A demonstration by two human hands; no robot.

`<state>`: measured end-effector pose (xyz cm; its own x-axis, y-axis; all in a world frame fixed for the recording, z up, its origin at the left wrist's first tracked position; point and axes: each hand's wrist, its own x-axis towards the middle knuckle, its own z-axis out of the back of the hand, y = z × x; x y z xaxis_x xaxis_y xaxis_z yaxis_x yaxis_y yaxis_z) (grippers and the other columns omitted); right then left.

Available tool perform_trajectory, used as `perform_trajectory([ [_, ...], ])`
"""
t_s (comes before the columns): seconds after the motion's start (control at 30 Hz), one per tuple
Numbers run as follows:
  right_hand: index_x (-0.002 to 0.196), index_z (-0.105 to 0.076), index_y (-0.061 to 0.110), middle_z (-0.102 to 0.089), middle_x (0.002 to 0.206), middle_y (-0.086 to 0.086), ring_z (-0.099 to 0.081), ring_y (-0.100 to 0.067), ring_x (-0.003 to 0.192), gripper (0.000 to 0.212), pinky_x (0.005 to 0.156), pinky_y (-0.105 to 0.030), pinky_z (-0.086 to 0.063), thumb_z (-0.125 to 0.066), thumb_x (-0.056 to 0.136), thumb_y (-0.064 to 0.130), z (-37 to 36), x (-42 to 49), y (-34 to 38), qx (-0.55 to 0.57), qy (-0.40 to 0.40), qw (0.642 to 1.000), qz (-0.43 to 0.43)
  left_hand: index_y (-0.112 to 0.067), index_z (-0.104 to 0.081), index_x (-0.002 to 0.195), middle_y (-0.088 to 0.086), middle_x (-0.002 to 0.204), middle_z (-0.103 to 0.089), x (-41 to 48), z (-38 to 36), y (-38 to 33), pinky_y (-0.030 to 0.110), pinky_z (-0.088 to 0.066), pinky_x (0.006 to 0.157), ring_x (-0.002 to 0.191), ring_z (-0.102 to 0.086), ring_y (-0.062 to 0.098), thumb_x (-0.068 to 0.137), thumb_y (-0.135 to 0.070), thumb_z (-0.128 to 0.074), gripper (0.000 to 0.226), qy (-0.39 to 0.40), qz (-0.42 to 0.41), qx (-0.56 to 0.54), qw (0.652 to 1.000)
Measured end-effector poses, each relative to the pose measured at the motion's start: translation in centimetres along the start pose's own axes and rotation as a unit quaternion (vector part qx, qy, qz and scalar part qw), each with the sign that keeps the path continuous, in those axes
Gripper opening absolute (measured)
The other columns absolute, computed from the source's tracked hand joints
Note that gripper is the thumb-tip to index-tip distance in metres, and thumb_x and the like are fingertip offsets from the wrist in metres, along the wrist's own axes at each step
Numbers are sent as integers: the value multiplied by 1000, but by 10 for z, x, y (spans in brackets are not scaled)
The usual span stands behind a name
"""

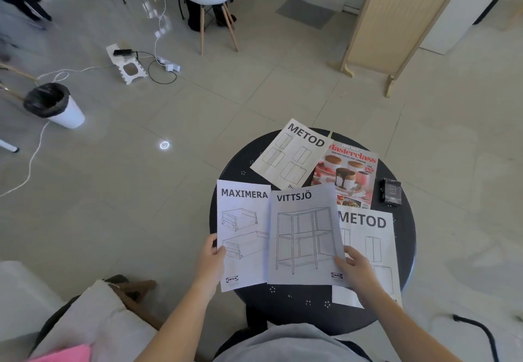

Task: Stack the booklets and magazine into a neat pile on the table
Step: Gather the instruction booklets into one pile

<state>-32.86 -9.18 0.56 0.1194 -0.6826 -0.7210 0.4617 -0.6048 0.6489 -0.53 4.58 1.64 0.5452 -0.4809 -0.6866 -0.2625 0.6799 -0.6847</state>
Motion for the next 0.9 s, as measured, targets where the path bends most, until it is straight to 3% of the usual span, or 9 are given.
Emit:
perform_trajectory([
  [0.13,126,-69,23,-85,103,-8,-80,-34,100,24,94,-61,-62,-59,107,13,0,-17,6,19,24,999,17,-29,-60,125,-4,111,-77,-20,0,-2,35,-57,74,102,-74,17,111,-6,-46,30,10,-7,-33,999],
  [0.27,124,-67,23,-85,105,-8,-81,-33,101,22,96,-59,-62,-57,108,12,-2,-35,13,12,50,998,41,-34,-63,122,3,112,-81,-40,-6,-8,49,-63,93,105,-78,25,110,-9,-50,31,35,-14,-46,998],
  [0.53,133,-59,27,-72,131,1,-74,-27,114,36,98,-53,-63,-55,103,6,-4,-56,25,-40,93,992,75,-38,-66,121,4,111,-84,-74,-20,-23,62,-62,97,106,-81,30,109,-17,-50,29,103,-31,-59,992],
  [0.67,131,-58,28,-74,127,-3,-74,-31,114,41,97,-59,-61,-58,99,2,-4,-60,35,10,81,995,58,-32,-66,126,4,110,-85,-85,-23,-28,56,-63,95,105,-82,27,109,-20,-57,23,131,-48,-65,988],
  [0.8,131,-63,26,-78,123,1,-75,-27,112,24,94,-54,-62,-56,108,27,-8,-66,47,90,41,993,58,-25,-66,129,7,113,-85,-95,-23,-34,38,-63,74,102,-82,25,109,-19,-60,22,162,-53,-87,982],
  [0.9,130,-64,26,-77,122,2,-73,-24,113,26,100,-53,-59,-47,111,27,-9,-68,53,94,0,993,77,-25,-66,130,7,118,-84,-100,-25,-38,45,-61,87,110,-80,28,109,-21,-60,22,185,-58,-87,977],
])
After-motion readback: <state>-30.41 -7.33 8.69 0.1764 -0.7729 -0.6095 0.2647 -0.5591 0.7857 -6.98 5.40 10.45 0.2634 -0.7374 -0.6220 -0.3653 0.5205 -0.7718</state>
